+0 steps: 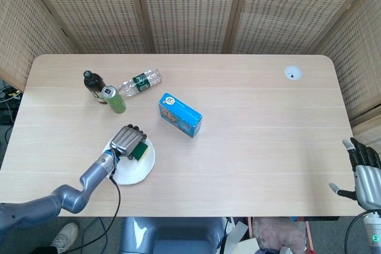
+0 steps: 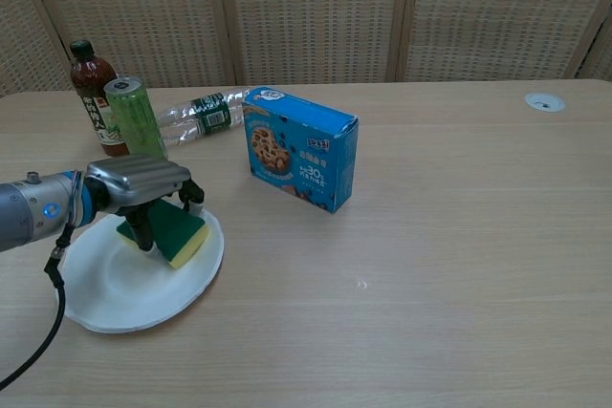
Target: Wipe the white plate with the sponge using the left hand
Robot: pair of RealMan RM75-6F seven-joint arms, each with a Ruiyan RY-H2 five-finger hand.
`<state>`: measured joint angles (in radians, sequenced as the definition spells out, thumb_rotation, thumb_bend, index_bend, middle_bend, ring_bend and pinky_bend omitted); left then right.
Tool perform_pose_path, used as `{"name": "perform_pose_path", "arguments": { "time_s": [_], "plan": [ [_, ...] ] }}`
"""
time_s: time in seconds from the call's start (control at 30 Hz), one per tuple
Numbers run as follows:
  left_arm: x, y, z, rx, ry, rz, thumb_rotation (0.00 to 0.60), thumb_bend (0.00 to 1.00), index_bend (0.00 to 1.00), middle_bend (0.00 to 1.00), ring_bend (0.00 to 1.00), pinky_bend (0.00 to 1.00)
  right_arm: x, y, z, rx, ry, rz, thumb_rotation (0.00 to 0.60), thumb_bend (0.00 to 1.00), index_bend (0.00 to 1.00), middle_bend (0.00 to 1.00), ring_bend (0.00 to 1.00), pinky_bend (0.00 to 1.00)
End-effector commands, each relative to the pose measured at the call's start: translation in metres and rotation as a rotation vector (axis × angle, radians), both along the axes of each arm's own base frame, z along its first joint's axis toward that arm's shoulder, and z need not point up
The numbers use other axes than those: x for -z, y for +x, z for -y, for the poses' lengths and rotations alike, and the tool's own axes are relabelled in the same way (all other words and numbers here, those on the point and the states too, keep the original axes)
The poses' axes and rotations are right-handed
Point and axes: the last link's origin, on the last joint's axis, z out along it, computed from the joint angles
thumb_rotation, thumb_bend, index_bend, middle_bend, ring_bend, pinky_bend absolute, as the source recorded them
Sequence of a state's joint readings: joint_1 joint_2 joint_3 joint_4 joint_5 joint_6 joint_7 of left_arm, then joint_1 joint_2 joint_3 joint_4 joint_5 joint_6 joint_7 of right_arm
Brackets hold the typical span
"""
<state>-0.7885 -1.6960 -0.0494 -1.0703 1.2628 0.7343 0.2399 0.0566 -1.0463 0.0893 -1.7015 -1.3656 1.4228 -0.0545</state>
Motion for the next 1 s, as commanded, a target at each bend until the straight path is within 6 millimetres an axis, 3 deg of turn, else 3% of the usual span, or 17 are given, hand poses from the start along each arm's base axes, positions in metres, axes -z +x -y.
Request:
{"name": "perform_pose_path", "arguments": {
  "time_s": [0.03,0.27,0.6,0.87,1.0],
  "plan": [
    [-0.004,-0.013,0.013,-0.003,-0.037,-0.039,0.6,0.15,0.57,0.45,0.28,0.27,-0.001,0.001,-0.001,-0.004,-0.001,0.003,0.6,0.0,0.0,0.0,0.0,0.0],
    [-0.018,-0.019,0.028,0.005,-0.071,-0.033,0.6,0.15,0.57,0.45,0.28,0.27,0.0,0.001,-0.001,-0.004,0.001,0.002,0.6,0.0,0.0,0.0,0.0,0.0],
    [-0.039,-0.003,0.023,0.016,-0.033,0.066,0.6,0.15,0.57,0.45,0.28,0.27,-0.001,0.001,-0.001,-0.003,-0.001,0.006,0.6,0.0,0.0,0.0,0.0,0.0],
    [-0.056,-0.027,0.051,-0.025,-0.135,-0.03,0.6,0.15,0.57,0.45,0.28,0.27,-0.004,0.001,-0.001,-0.006,-0.007,0.014,0.6,0.0,0.0,0.0,0.0,0.0],
    [-0.061,-0.035,0.056,-0.038,-0.124,-0.036,0.6,0.15,0.57,0.45,0.28,0.27,-0.004,0.001,-0.002,-0.007,-0.007,0.015,0.6,0.0,0.0,0.0,0.0,0.0]
  ]
}}
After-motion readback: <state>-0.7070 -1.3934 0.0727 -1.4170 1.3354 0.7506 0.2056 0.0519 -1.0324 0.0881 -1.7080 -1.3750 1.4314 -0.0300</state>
